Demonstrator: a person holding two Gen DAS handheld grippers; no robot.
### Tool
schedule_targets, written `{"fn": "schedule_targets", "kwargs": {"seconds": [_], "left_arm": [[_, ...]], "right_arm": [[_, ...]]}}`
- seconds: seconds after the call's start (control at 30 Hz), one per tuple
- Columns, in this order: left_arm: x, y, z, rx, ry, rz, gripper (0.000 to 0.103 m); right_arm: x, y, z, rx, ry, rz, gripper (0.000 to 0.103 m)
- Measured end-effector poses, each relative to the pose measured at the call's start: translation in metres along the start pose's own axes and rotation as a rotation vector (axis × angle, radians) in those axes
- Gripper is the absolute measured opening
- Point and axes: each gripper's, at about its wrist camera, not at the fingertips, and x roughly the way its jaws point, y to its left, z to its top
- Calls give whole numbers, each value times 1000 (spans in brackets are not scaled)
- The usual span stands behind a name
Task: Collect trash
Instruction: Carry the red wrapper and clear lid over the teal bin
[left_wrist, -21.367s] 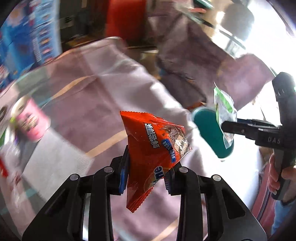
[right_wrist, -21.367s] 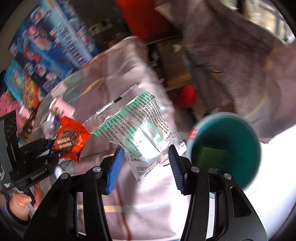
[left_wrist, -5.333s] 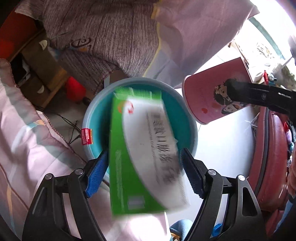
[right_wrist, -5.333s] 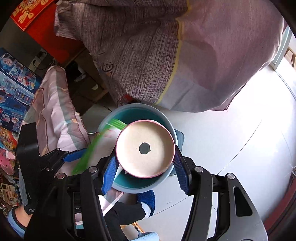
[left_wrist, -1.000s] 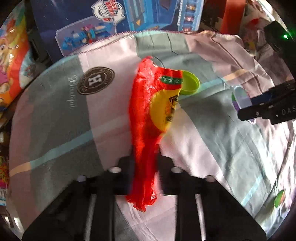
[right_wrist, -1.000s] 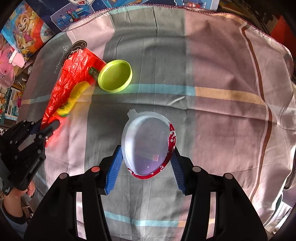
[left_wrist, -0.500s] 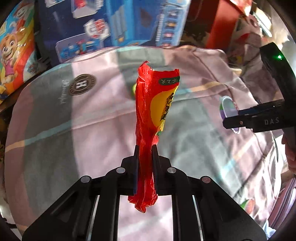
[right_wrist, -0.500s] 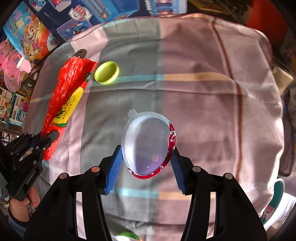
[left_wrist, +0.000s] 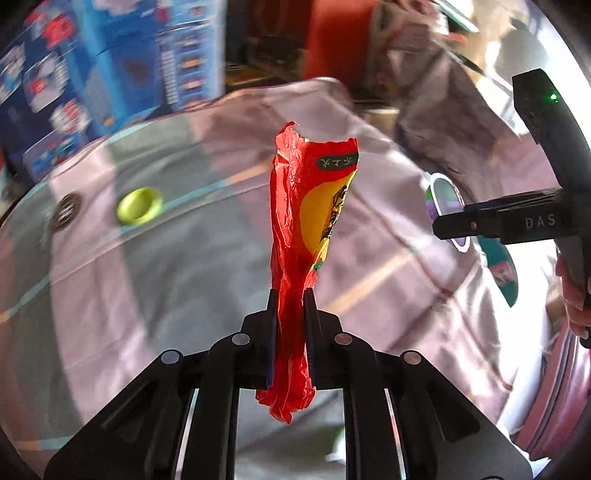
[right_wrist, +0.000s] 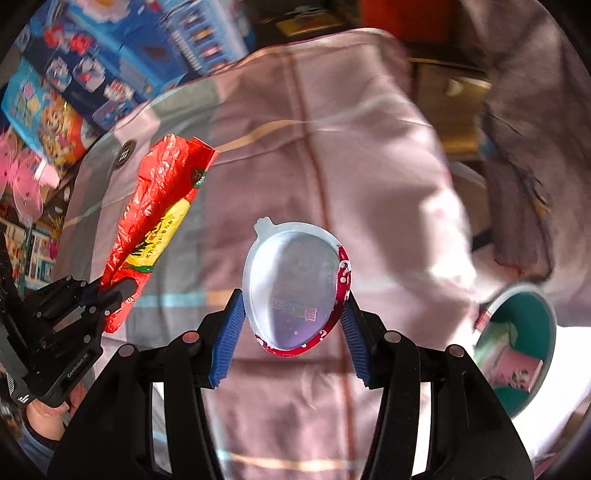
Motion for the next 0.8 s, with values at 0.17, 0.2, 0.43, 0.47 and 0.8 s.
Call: {"fn": "schedule_targets", "kwargs": {"seconds": [0.17,0.2,0.43,0.47,0.8], "left_arm": [[13,-67,12,85,28,-53,13],[16,-77,13,99,32,-60,13],[43,-168,20,215,79,-122,14],[46,-183,20,235,87,-132,14],[92,-290,26,347,179,-221,15]], "right_arm": [[-35,-64,-31,84,-47,-8,50],[-41,-76,-37,99,-53,-10,50],[-73,-164,-87,223,-90,-50,50],[-77,-174,-93,239,-94,-56,50],[-96,-276,-145,399,-108,-93,50]]}}
